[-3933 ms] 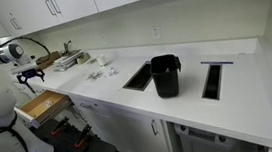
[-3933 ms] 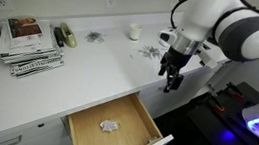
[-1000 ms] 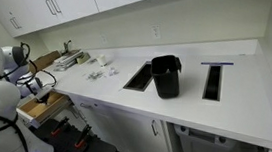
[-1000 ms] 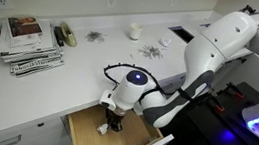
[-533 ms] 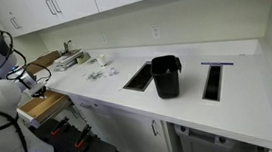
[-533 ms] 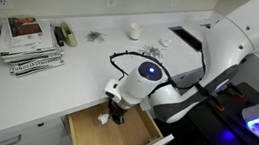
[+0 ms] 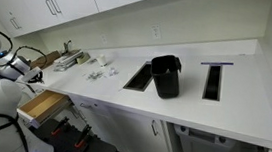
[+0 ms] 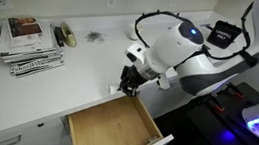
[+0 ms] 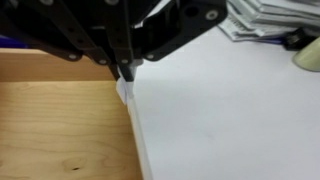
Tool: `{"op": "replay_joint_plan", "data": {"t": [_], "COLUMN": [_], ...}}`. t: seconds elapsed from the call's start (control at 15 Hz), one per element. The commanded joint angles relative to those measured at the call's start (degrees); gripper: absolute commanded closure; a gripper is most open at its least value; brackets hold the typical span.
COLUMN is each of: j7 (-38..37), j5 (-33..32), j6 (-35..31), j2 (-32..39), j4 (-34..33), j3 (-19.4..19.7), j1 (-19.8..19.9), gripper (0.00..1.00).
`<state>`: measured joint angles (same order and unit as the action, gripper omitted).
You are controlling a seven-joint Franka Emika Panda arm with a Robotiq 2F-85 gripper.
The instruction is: Remove the paper from the drawer and put it on the counter
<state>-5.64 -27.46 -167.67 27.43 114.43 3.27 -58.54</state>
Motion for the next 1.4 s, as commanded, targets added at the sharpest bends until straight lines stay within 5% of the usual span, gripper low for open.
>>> {"op": "replay_joint_plan", "data": {"t": [0.0, 0.2, 0.53, 0.6, 0.73, 1.33], "j7": [-10.2, -14.4, -10.8, -10.2, -9.6, -10.8], "j5": [-8.1, -11.6, -5.9, -4.4, -2.2, -1.8], "j6": [-4.8, -5.7, -4.2, -3.6, -3.0, -1.4], "j2": [-5.8, -4.7, -2.1, -1.6, -0.8, 0.7], "j4": [4.5, 2.5, 0.9, 0.7, 0.2, -1.2], "j3": [11.6, 17.5, 14.7, 13.6, 11.8, 10.6], "j1": [-5.4, -6.5, -1.7, -0.6, 1.0, 2.2], "gripper": [0.99, 0.99, 0.94, 0.71, 0.68, 0.01]}}
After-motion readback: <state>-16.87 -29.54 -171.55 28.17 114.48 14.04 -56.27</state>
